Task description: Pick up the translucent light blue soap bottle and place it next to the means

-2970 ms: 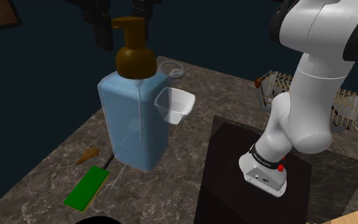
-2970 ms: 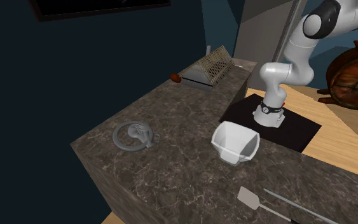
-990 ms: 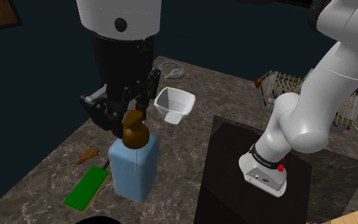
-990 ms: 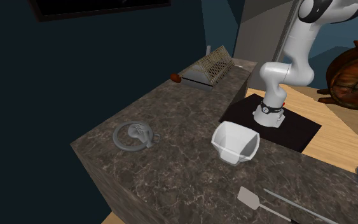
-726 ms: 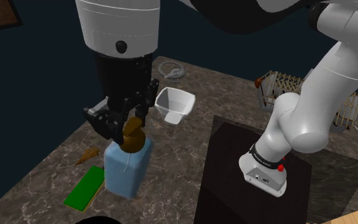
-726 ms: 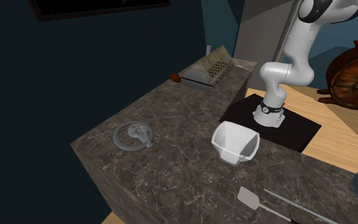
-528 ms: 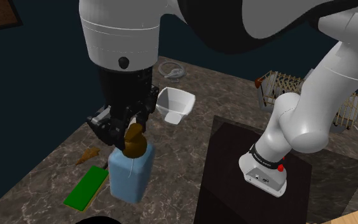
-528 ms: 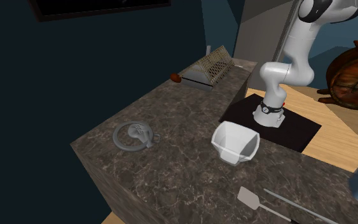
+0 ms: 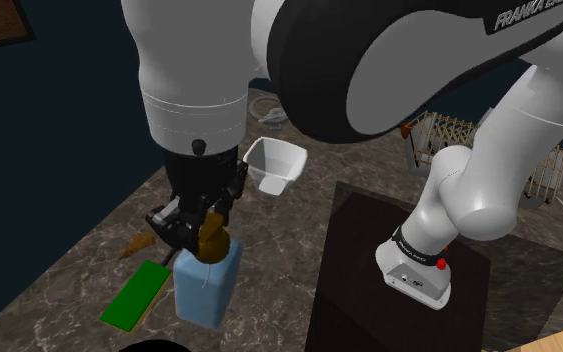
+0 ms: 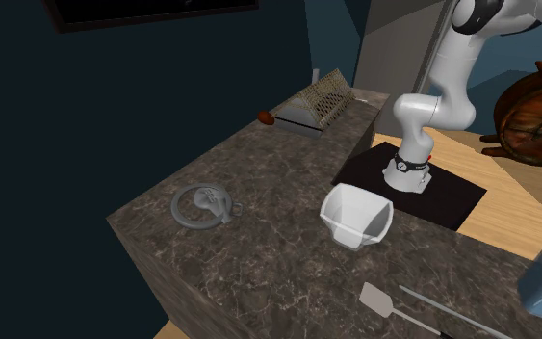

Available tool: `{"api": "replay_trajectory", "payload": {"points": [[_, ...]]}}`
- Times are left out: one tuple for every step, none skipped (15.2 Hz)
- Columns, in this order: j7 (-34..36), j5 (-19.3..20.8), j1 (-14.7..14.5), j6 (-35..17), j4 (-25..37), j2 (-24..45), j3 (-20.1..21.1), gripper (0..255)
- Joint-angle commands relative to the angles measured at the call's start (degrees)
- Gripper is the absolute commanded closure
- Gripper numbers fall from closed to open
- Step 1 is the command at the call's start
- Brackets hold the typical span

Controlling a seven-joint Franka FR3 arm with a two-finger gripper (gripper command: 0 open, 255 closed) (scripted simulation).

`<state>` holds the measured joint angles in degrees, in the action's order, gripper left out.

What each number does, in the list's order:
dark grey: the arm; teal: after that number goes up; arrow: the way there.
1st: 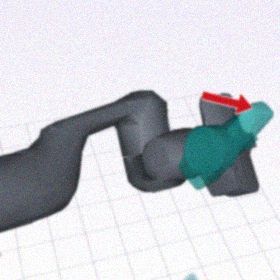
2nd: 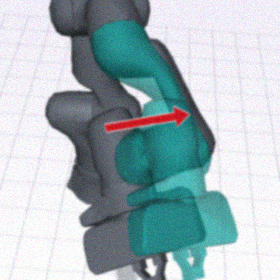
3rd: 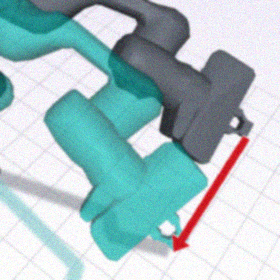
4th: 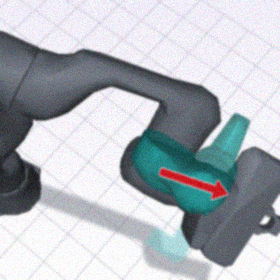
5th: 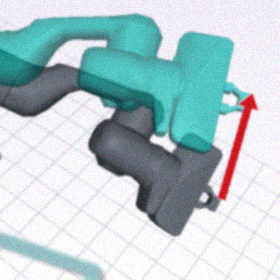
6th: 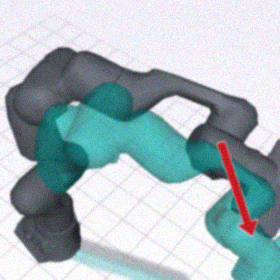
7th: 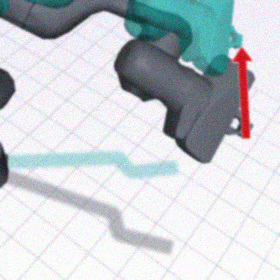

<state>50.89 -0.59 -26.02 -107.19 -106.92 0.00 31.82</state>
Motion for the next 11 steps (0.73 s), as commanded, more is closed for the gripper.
{"api": "replay_trajectory", "payload": {"points": [[0.09,0.18,-0.02,-1.50,-1.17,0.33,0.02,255],[0.13,0.25,-0.04,-2.26,-1.81,0.45,0.04,255],[0.19,0.33,-0.05,-3.01,-2.44,0.59,0.05,255],[0.24,0.42,-0.07,-3.76,-3.06,0.75,0.06,255],[0.31,0.51,-0.09,-4.50,-3.66,0.92,0.08,255],[0.38,0.62,-0.11,-5.25,-4.26,1.10,0.09,255],[0.45,0.73,-0.13,-6.00,-4.83,1.30,0.11,255],[0.54,0.85,-0.15,-6.74,-5.40,1.51,0.12,255],[0.63,0.99,-0.17,-7.48,-5.95,1.73,0.13,255],[0.72,1.13,-0.20,-8.22,-6.49,1.97,0.14,255],[0.83,1.28,-0.22,-8.95,-7.01,2.22,0.15,255]]}}
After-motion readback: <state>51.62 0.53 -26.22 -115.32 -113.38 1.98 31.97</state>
